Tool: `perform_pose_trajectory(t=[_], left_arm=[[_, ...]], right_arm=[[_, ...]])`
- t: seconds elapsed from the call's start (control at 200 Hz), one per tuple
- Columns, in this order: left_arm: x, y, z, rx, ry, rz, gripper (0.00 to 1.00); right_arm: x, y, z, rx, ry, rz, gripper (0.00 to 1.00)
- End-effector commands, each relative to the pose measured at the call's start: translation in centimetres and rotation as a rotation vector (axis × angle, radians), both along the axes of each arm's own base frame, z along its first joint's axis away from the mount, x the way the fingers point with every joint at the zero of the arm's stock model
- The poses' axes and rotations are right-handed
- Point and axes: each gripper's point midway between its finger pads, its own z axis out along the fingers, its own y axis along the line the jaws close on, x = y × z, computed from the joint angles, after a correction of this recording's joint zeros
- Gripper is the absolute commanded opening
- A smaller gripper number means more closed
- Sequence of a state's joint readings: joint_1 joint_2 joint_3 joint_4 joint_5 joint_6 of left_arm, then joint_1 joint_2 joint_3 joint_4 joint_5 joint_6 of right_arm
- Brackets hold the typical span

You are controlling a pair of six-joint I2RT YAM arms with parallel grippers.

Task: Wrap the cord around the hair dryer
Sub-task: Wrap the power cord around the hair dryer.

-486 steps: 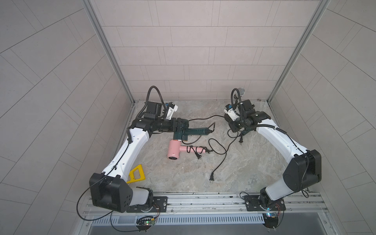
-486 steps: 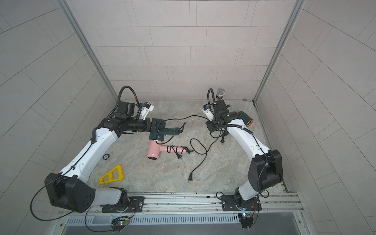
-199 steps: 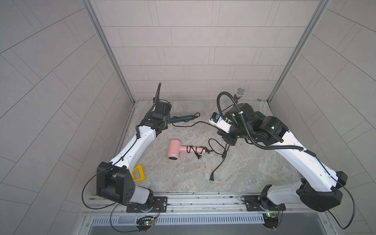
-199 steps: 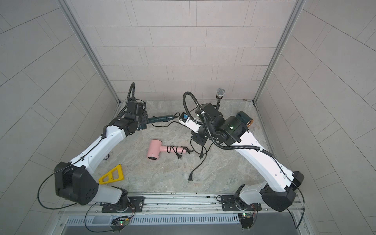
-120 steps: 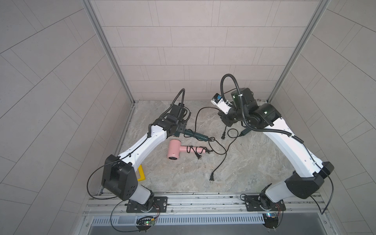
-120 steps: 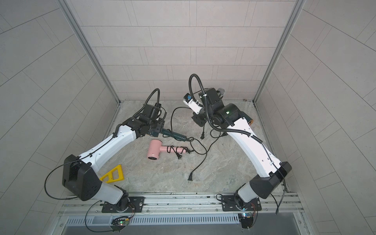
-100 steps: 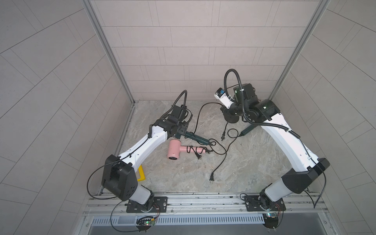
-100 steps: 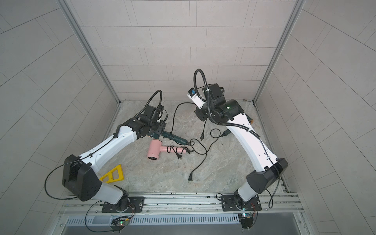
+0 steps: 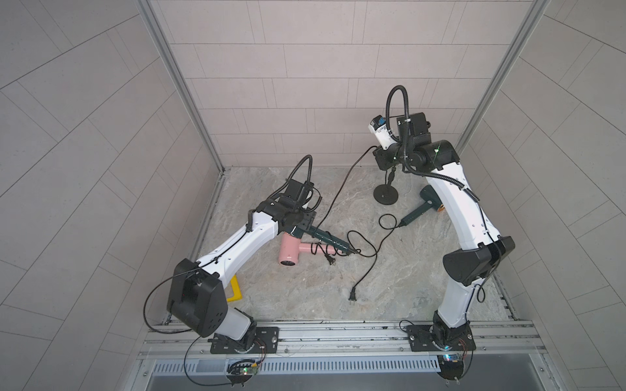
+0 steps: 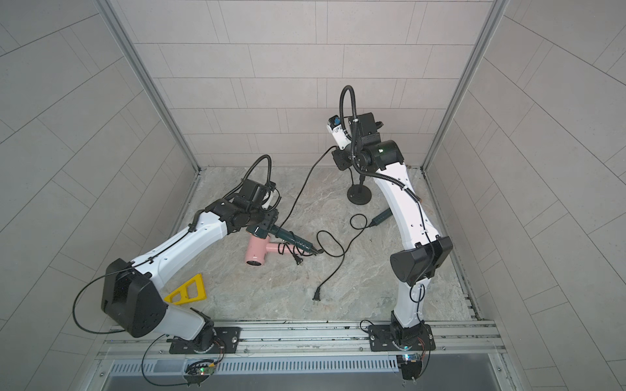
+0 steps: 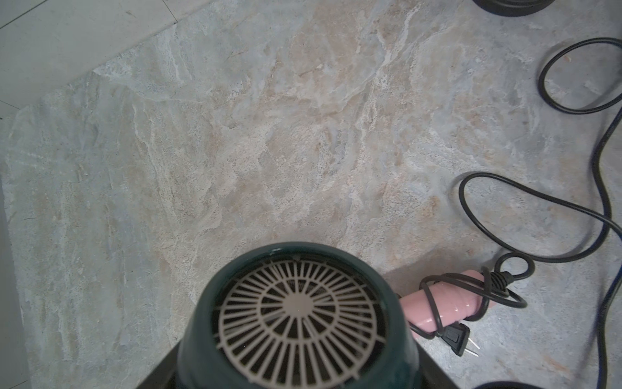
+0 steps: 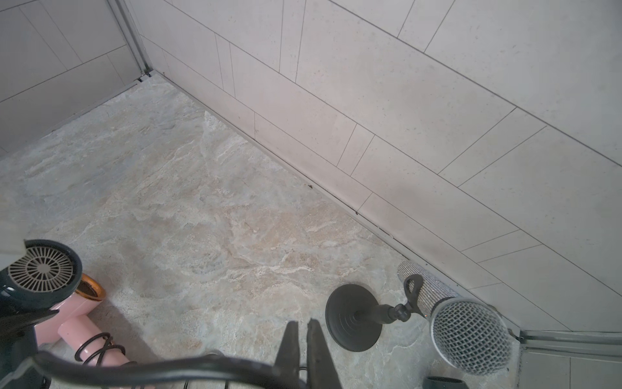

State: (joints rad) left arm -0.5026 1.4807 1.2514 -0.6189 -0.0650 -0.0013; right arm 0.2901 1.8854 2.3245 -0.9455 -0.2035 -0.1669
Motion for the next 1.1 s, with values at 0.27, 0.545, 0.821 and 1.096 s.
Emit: perform_pose_trajectory(t=[0.27, 0.545, 0.821, 1.096], left_arm=[[-5.5, -6.2, 4.8, -0.346, 0.044, -0.337, 0.0], [-5.0, -8.5, 15.1, -0.861, -0.145, -0.323, 0.0], [2.8, -0.8, 15.8, -0.941, -0.276, 0.196, 0.0], [5.6, 6.4, 10.9, -0.703, -0.35, 0.633, 0.0]], right_arm=[[3.5, -2.9, -3.7, 0.045, 0.113, -0.119, 0.0], [1.9, -1.9, -9.6, 0.092, 0.2, -0.101, 0.0], [-3.6, -0.6, -16.2, 0.136, 0.312, -0.063, 0.0], [-11.5, 1.3, -19.3, 0.083, 0.388, 0.021, 0.0]])
